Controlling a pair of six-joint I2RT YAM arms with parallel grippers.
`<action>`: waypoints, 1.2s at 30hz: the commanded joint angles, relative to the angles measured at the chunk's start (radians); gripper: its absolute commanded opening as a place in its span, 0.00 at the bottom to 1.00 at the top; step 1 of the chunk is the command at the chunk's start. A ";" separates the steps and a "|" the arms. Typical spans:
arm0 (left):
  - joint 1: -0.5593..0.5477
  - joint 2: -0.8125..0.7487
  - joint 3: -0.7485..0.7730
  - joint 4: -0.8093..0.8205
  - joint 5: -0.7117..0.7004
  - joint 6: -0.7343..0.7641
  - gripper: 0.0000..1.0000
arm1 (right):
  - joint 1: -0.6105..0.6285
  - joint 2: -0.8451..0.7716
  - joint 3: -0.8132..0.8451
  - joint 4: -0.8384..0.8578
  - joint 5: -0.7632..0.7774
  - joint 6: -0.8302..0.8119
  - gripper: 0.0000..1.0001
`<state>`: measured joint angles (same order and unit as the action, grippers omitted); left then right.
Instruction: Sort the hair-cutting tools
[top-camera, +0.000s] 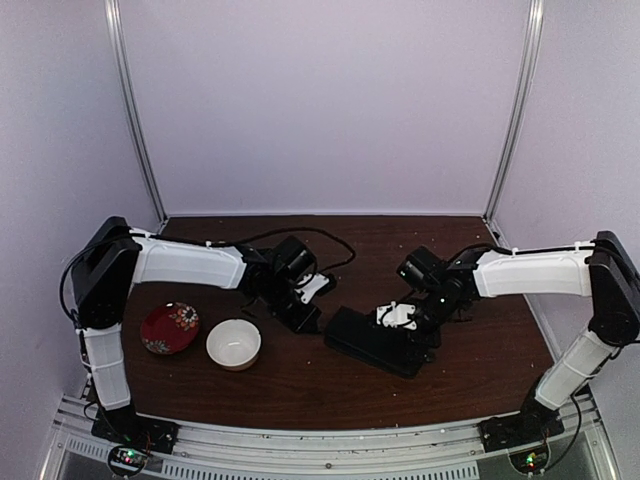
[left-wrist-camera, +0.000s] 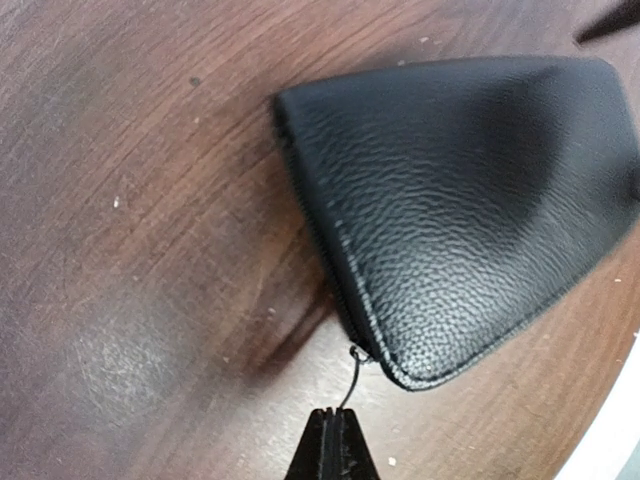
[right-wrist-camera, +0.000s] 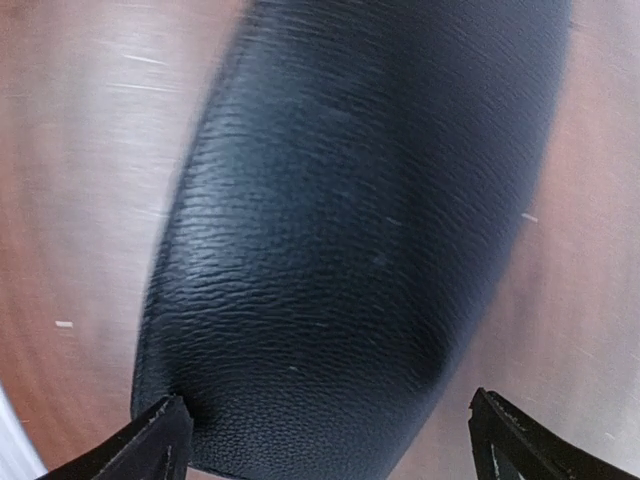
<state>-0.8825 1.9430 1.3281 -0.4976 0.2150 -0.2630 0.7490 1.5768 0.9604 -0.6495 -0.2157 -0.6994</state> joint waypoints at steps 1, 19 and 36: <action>0.022 0.061 0.058 -0.038 -0.087 0.048 0.00 | 0.002 0.036 0.078 -0.205 -0.218 0.052 1.00; 0.045 0.132 0.141 -0.032 -0.106 0.126 0.00 | 0.006 -0.034 0.111 -0.248 -0.244 -0.088 1.00; 0.046 0.147 0.155 -0.038 -0.083 0.128 0.00 | 0.226 -0.186 -0.218 0.201 0.027 -0.334 0.95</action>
<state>-0.8516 2.0670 1.4582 -0.5255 0.1390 -0.1505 0.9188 1.3621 0.7715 -0.5224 -0.2584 -0.9649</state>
